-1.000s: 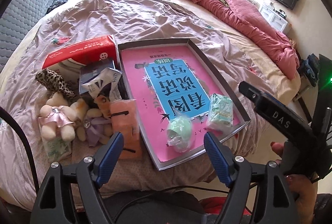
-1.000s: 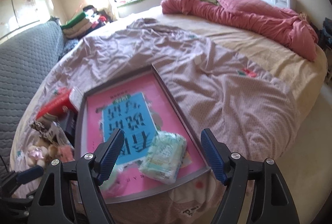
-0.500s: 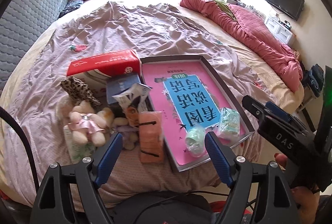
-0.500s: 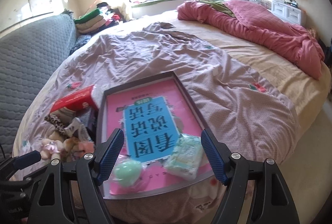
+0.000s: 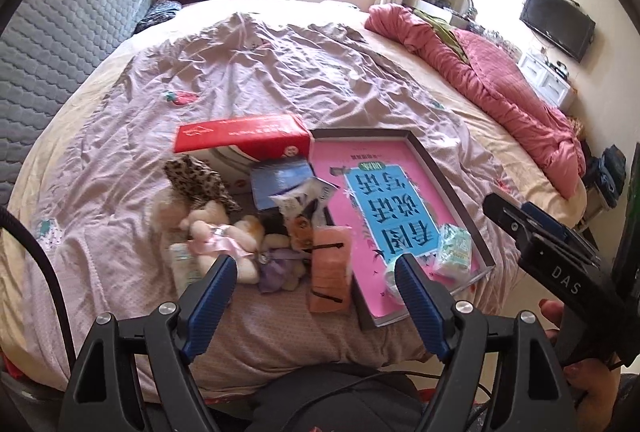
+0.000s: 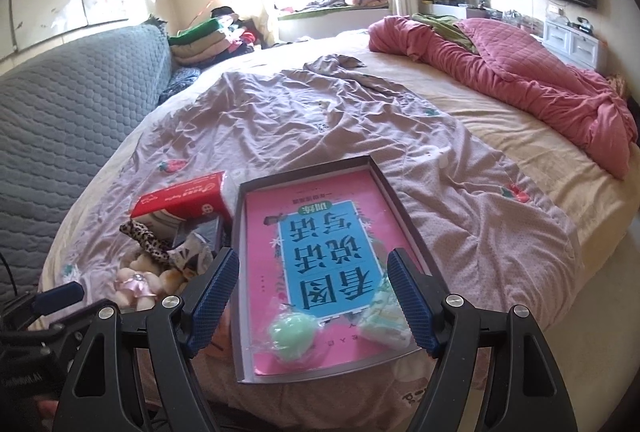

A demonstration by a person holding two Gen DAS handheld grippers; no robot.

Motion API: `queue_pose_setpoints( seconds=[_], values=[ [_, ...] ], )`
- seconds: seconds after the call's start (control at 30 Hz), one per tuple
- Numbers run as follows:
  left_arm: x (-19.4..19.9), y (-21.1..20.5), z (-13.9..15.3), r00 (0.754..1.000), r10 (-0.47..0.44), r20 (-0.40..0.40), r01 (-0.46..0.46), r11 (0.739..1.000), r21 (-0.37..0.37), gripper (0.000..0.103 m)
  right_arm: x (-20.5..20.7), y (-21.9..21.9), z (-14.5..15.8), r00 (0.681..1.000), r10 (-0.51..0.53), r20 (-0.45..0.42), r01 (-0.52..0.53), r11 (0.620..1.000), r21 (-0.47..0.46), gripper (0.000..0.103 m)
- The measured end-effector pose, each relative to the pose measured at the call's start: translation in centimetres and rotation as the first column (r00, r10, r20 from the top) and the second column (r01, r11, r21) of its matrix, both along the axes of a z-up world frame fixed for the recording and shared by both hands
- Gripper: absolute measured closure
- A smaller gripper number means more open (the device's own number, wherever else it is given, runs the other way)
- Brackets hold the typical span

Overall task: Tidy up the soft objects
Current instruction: 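Withdraw both open tools from the tray back toward the pile, then grasp the white teddy bear with the right tool while the left grasps the clear bag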

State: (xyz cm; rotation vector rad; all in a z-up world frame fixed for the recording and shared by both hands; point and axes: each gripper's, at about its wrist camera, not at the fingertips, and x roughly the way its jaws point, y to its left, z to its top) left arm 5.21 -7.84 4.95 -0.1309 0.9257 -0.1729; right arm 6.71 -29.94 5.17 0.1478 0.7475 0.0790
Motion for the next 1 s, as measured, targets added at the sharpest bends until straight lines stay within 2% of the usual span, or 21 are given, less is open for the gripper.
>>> queue_pose_setpoints(
  seconds=[0.23, 0.4, 0.67, 1.0],
  values=[
    [-0.4, 3.7, 0.4, 0.998, 0.069, 0.001, -0.069, 0.997, 0.021, 0.022, -0.3, 1.4, 1.1, 0.999, 0.032, 0.008, -0.032, 0.999, -0.004, 0.025],
    [-0.9, 6.8, 0.2, 0.992, 0.124, -0.010, -0.124, 0.992, 0.010, 0.022, -0.4, 2.9, 1.3, 0.998, 0.068, 0.004, -0.067, 0.998, -0.012, 0.025],
    [-1.3, 10.6, -0.7, 0.981, 0.195, -0.023, -0.195, 0.981, -0.016, 0.022, -0.5, 5.3, 0.5, 0.993, 0.114, -0.017, -0.114, 0.993, -0.034, 0.025],
    [-1.4, 13.0, -2.3, 0.969, 0.241, -0.048, -0.243, 0.970, -0.033, 0.022, -0.3, 7.5, -1.2, 0.985, 0.164, -0.049, -0.167, 0.985, -0.054, 0.025]
  ],
)
